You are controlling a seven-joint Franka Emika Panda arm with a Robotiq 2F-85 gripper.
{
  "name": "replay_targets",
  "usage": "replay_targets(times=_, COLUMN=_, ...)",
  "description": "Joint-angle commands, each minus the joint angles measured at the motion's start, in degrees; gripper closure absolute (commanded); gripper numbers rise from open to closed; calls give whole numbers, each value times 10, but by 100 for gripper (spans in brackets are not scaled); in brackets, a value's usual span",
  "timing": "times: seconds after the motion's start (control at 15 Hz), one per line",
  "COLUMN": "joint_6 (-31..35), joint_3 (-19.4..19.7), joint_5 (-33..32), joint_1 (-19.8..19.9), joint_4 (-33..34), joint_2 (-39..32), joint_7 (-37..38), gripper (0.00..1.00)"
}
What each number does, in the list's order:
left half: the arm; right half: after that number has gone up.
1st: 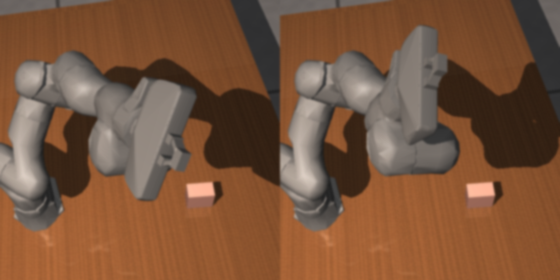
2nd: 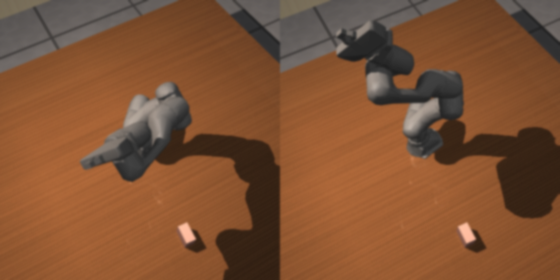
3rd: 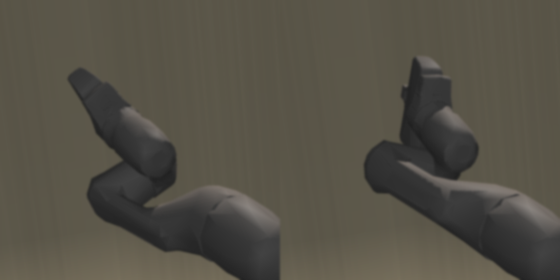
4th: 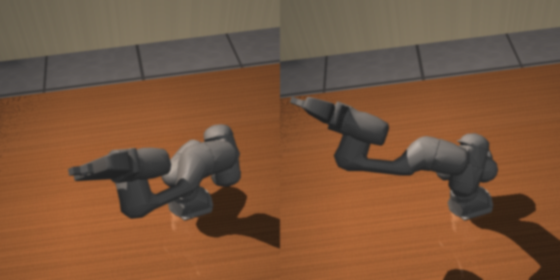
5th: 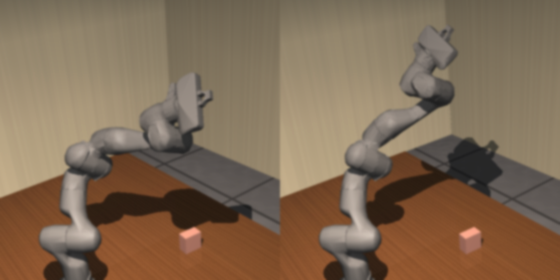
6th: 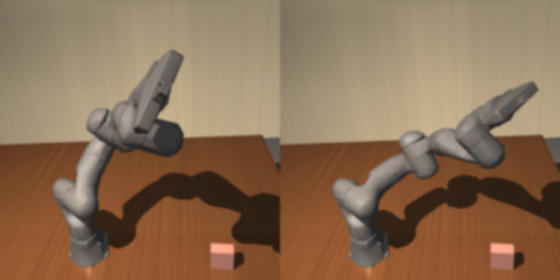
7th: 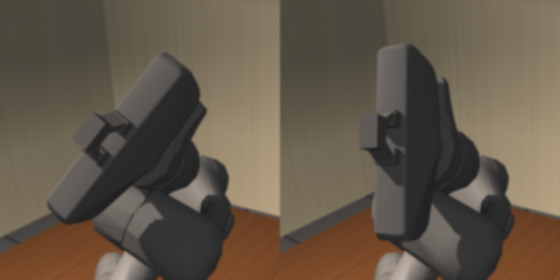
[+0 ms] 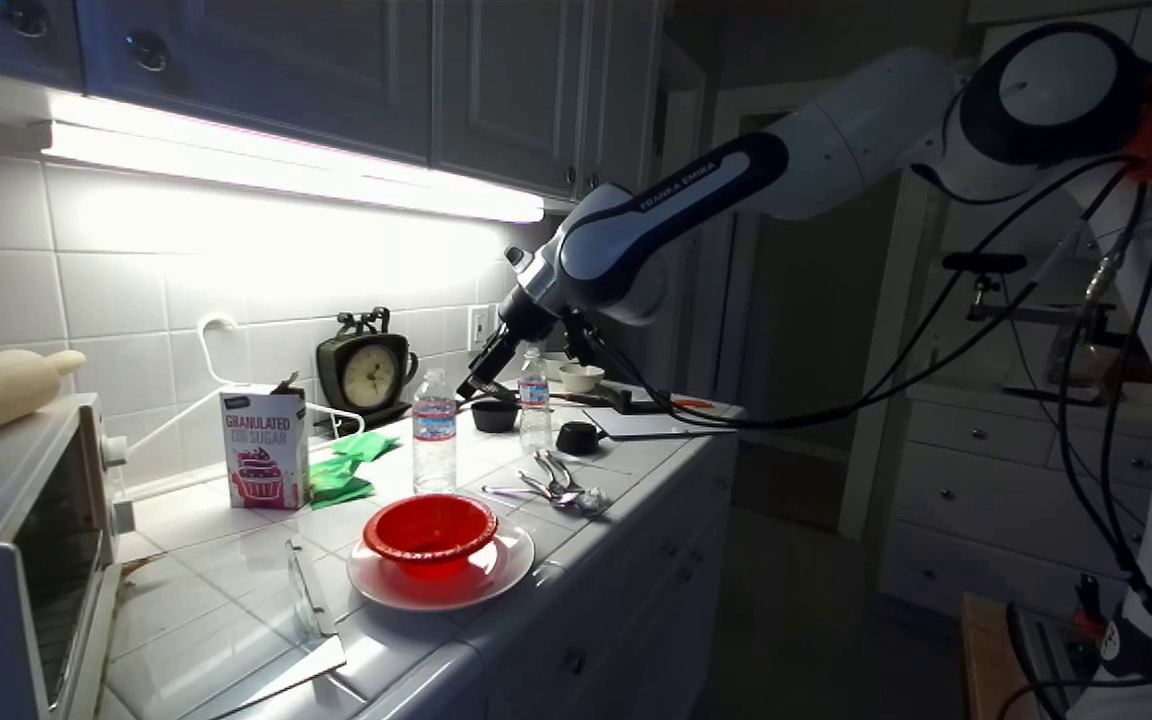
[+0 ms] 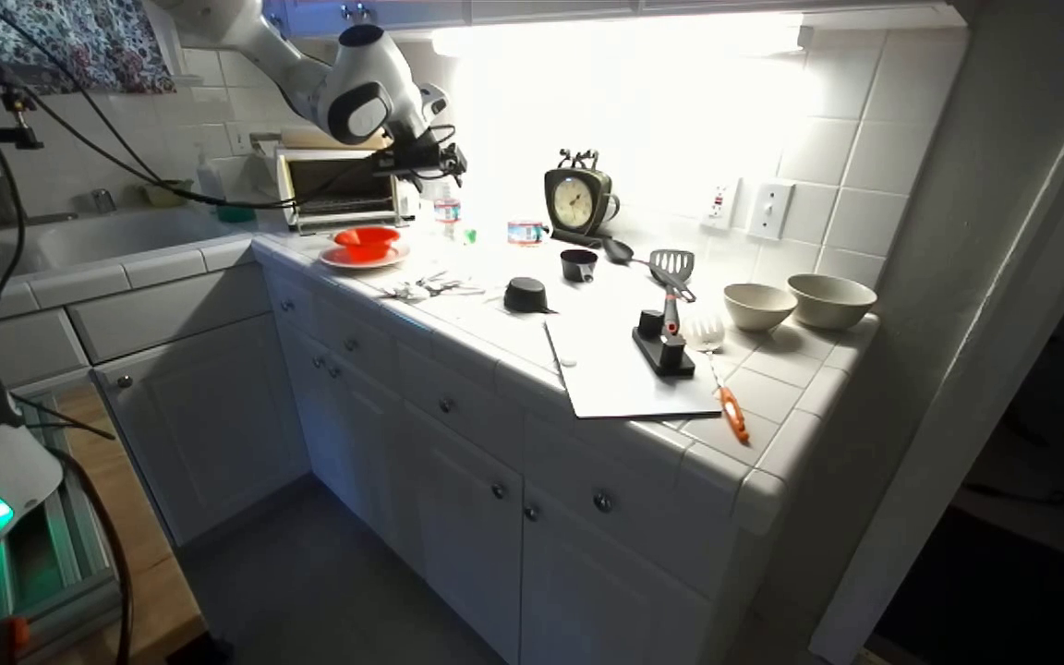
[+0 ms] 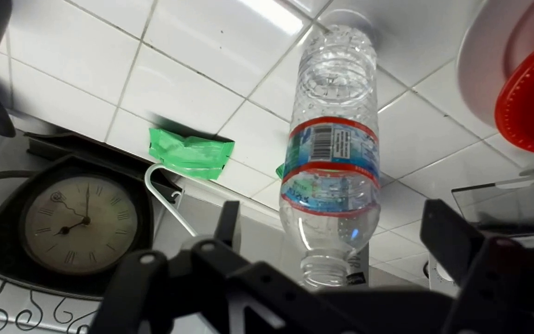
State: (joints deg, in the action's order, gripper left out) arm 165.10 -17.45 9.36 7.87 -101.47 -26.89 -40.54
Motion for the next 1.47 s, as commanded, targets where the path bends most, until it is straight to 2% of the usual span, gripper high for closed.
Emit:
replay_targets(times=0.0, joint_6=-12, joint_3=-49, joint_5=27, joint_1=34, joint_4=47, joint_2=-38, joint_7=-45, gripper=0)
replay_targets(times=0.2, joint_6=-31, joint_3=-67, joint_5=18, joint_1=48, joint_4=64, joint_2=-54, joint_7=-54, gripper=0)
replay_targets(times=0.33, joint_6=-50, joint_3=-64, joint_5=9, joint_1=47, joint_4=72, joint_2=-60, joint_7=-50, gripper=0)
replay_targets(times=0.4, joint_6=-57, joint_3=-59, joint_5=10, joint_1=42, joint_4=78, joint_2=-63, joint_7=-51, gripper=3)
replay_targets(times=0.47, joint_6=-63, joint_3=-57, joint_5=10, joint_1=40, joint_4=81, joint_2=-65, joint_7=-51, gripper=23)
replay_targets(times=0.6, joint_6=-68, joint_3=-54, joint_5=10, joint_1=36, joint_4=87, joint_2=-69, joint_7=-53, gripper=30)
replay_targets(times=0.8, joint_6=-70, joint_3=-50, joint_5=8, joint_1=33, joint_4=93, joint_2=-74, joint_7=-56, gripper=51)
replay_targets(times=1.0, joint_6=-69, joint_3=-50, joint_5=7, joint_1=32, joint_4=97, joint_2=-77, joint_7=-59, gripper=56)
replay_targets(times=1.13, joint_6=-68, joint_3=-49, joint_5=7, joint_1=31, joint_4=98, joint_2=-77, joint_7=-60, gripper=44)
replay_targets(times=1.27, joint_6=-66, joint_3=-48, joint_5=6, joint_1=29, joint_4=97, joint_2=-76, joint_7=-60, gripper=21)
replay_targets(times=1.4, joint_6=-63, joint_3=-46, joint_5=3, joint_1=28, joint_4=96, joint_2=-76, joint_7=-62, gripper=9)
